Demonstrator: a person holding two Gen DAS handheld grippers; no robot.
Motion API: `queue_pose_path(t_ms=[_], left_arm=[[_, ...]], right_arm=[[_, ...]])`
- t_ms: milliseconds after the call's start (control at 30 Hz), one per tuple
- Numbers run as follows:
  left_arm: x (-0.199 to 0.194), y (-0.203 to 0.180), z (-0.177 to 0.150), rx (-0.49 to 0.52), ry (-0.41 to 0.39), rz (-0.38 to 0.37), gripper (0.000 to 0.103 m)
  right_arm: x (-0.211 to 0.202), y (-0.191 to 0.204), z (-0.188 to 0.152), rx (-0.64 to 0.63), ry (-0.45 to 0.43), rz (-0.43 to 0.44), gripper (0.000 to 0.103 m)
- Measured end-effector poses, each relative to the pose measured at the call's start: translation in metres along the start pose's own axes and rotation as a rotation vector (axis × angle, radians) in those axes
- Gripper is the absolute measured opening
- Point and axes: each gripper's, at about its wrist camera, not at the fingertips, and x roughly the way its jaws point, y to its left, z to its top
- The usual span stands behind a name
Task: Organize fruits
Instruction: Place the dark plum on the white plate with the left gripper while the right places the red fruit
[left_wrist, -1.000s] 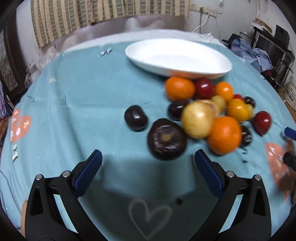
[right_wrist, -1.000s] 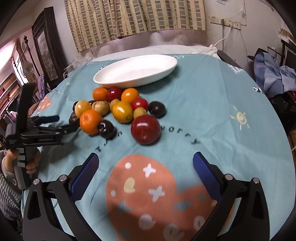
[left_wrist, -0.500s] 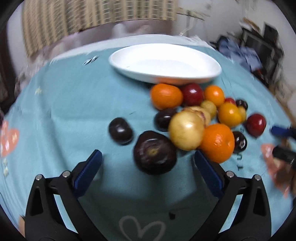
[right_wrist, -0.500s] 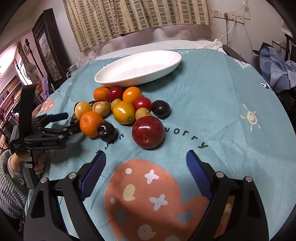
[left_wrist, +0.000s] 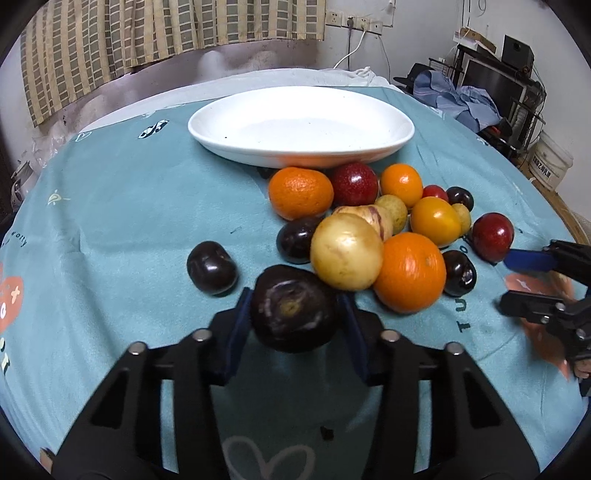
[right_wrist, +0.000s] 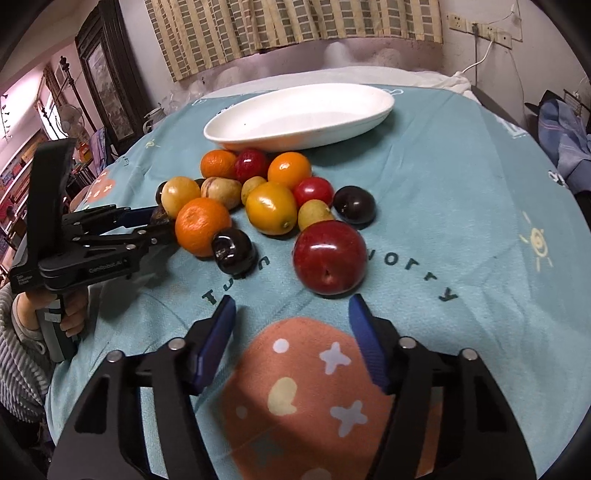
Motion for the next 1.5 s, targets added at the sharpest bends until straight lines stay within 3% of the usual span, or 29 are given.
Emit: queue_pose_path(t_ms=[200,300,400,500,767,900,1000,1233,1433,1467,1500], left_arm=[[0.0,0.003,-0.001,-0.014,0.003,-0.019,0.047],[0.0,0.004,0.0,-0.021,-0.001,-0.024,0.047],[-0.002,0.003,0.0,-0.02,-0.01,-0.035,0.046],[-0.005,0.002,-0.001,-0.02,-0.023,-0.045,0.046],[-0.04,0.002,-0.001,-0.038,-0.141,-0.054,0.046],[-0.052,0.004,0.025,-0.052,-0.17,-0.048,0.046],[-0.043,0.007,0.062,-0.068,-0.172,-0.034,0.046],[0.005,0.011,0.113,-0.113,-0.147,-0.02,0.046],[0.043,0.02,0.115,-0.12,-0.088,-0.025,0.049],[0.046,0.021,0.117,-0.118,-0.087,-0.024,0.052],[0.047,0.022,0.118,-0.122,-0.086,-0.04,0.056]], right_arm=[[-0.015,-0.017,0.006,0.072,-0.075,-0.025,0.064],[-0.003,-0.022,0.017,0.089,-0.038,-0.035,0.063],[0.01,-0.016,0.025,0.058,-0.018,-0.036,0.049],[0.012,-0.013,0.024,0.022,-0.028,-0.064,0.041],[-0.011,-0.024,0.02,0.091,-0.109,-0.006,0.041],[-0.023,-0.024,0.041,0.103,-0.132,0.003,0.041],[-0.023,-0.017,0.078,0.098,-0.165,0.004,0.041],[0.029,0.0,0.14,0.07,-0.178,-0.028,0.041],[0.068,-0.017,0.146,0.098,-0.106,-0.022,0.044],[0.069,-0.02,0.147,0.106,-0.109,-0.023,0.051],[0.068,-0.021,0.148,0.11,-0.117,-0.024,0.065]])
